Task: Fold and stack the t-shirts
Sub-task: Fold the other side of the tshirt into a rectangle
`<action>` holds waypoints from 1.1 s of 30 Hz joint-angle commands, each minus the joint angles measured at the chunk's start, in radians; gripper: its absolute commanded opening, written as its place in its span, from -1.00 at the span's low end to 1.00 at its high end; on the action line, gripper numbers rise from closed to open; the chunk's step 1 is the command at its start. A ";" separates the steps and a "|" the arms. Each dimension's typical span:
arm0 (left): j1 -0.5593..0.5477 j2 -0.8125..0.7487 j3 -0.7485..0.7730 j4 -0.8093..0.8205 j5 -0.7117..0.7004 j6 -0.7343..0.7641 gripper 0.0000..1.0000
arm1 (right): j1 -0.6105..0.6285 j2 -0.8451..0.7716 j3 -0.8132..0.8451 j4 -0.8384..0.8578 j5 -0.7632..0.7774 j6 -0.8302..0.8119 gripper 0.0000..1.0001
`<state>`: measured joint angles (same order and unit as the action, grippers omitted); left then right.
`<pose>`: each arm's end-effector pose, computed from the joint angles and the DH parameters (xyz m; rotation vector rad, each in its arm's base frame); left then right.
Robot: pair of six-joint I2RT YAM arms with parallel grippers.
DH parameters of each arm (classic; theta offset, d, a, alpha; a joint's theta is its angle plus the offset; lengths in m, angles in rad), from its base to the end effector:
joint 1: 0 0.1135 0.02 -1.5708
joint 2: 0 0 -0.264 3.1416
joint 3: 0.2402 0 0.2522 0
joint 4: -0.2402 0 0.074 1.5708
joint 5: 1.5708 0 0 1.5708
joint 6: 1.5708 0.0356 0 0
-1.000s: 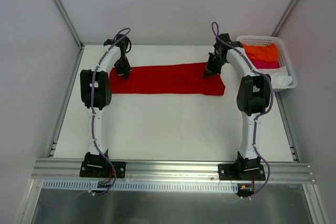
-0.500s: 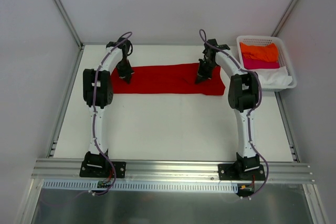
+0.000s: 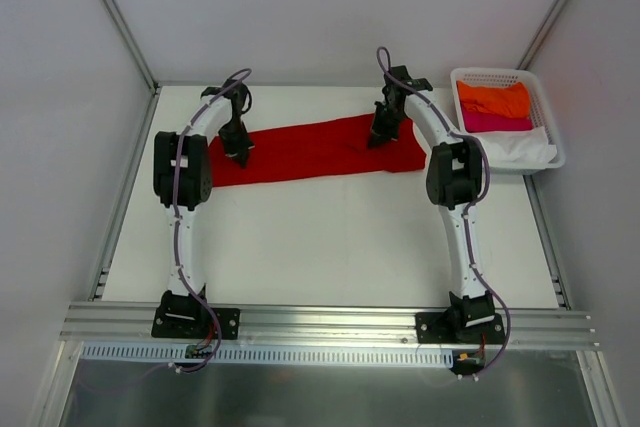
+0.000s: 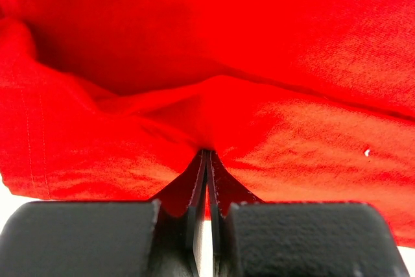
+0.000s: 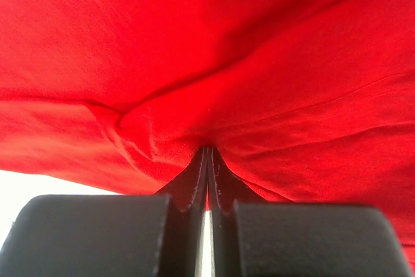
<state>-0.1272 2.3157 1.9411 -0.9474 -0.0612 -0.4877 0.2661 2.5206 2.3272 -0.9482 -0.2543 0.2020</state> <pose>0.4723 -0.0582 0.1676 -0.5282 2.8373 -0.0250 0.5107 0.1485 0.1803 -0.1643 2.7397 0.4798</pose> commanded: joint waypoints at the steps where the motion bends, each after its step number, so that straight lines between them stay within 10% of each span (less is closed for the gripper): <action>1: 0.001 -0.053 -0.079 -0.016 -0.022 -0.003 -1.00 | -0.002 0.004 0.083 0.018 0.038 0.051 -0.99; 33: -0.002 -0.177 -0.203 0.006 0.038 -0.031 -1.00 | -0.059 -0.244 -0.140 0.066 0.147 -0.024 -0.99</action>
<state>-0.1272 2.1986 1.7420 -0.9104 -0.0544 -0.4938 0.1864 2.3802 2.2089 -0.8524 -0.1410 0.2256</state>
